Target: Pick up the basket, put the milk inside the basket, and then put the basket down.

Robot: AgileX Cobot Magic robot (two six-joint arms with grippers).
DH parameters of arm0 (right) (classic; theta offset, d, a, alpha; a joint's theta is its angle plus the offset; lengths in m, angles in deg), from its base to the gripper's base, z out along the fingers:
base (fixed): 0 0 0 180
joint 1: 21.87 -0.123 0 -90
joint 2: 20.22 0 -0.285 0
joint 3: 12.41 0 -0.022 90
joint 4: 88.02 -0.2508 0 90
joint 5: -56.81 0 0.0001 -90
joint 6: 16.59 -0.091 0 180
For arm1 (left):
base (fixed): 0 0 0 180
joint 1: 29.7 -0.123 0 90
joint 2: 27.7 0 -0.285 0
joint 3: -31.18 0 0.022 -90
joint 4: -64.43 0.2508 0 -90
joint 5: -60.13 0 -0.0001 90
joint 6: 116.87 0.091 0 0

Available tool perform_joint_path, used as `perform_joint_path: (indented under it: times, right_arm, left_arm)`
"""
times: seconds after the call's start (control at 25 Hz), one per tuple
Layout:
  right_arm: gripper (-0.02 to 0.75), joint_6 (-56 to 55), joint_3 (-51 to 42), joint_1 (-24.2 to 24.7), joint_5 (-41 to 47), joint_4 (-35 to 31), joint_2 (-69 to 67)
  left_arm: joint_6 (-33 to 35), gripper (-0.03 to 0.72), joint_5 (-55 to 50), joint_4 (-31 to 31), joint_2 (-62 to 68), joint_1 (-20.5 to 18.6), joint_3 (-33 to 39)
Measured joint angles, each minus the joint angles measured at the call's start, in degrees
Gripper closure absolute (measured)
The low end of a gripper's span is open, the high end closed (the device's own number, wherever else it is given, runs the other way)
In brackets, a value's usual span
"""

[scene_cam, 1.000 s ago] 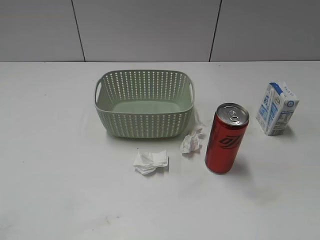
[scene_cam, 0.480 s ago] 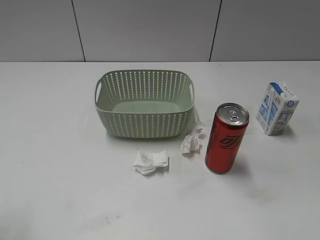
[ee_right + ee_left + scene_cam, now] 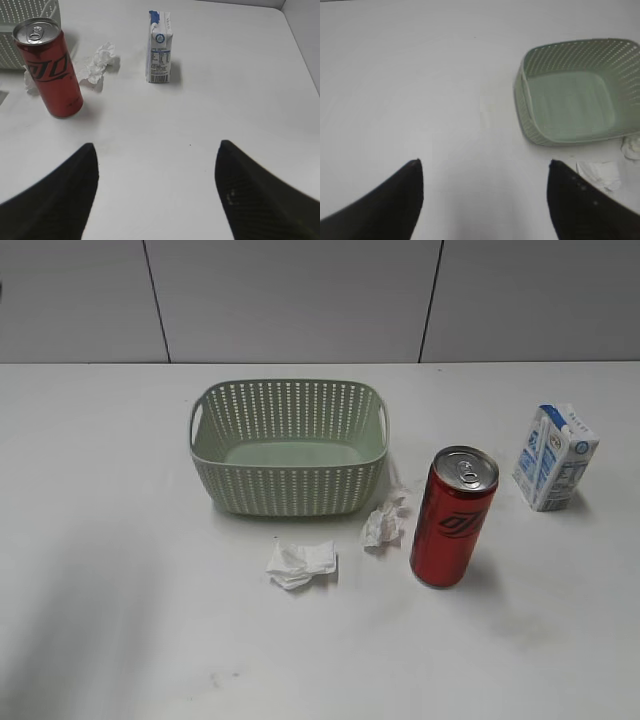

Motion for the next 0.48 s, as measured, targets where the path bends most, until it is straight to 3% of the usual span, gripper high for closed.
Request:
perform_joint_path:
  times: [0.16, 0.48]
  right_arm:
    - [0.167, 0.00, 0.00, 0.00, 0.00, 0.00, 0.00]
    - [0.167, 0.00, 0.00, 0.00, 0.00, 0.00, 0.00]
  left_arm:
    - [-1.82, 0.131, -3.04, 0.61, 11.18, 4.54, -8.87]
    - [-7.52, 0.147, -9.45, 8.08, 29.64, 12.71, -23.41]
